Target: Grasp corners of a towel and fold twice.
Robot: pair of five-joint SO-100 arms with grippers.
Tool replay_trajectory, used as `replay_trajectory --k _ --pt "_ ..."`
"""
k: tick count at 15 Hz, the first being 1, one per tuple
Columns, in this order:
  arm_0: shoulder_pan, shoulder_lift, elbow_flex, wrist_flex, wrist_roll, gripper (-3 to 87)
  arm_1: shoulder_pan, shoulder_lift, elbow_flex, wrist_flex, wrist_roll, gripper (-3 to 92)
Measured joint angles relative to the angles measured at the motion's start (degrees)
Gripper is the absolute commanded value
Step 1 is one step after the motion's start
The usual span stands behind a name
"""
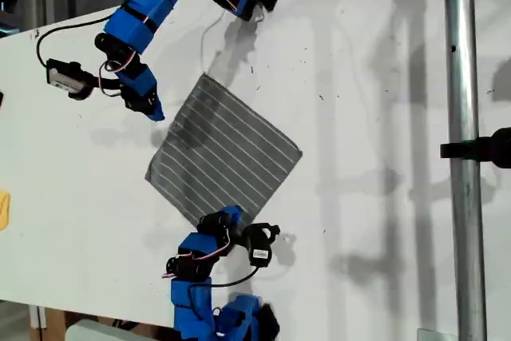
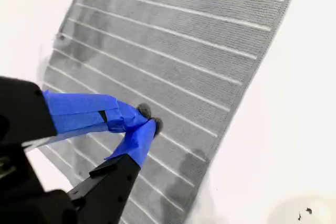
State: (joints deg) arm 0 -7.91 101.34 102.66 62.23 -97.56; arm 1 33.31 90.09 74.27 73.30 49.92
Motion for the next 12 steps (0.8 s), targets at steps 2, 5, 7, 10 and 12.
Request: replay_trajectory --k 2,5,7,10,12 --pt "0.00 -5.45 0.00 -3.34 -1.23 -2.9 1.41 -5.98 0.00 -5.45 -1.05 -0.3" --pt "-0.09 -13.80 -1.58 -7.38 -2.11 -2.9 3.60 -15.03 0.00 -12.57 -1.76 -0.3" --pt "-0.35 -19.16 -2.02 -10.63 -3.34 -2.9 3.87 -19.16 0.00 -15.73 -1.76 -0.3" --pt "-1.67 -26.10 -2.55 -15.29 -5.19 -2.9 3.87 -26.37 0.00 -19.51 -1.93 -0.3" --pt "-2.02 -28.48 -2.55 -17.40 -6.59 -2.9 3.78 -29.71 0.00 -19.86 -1.14 -0.3"
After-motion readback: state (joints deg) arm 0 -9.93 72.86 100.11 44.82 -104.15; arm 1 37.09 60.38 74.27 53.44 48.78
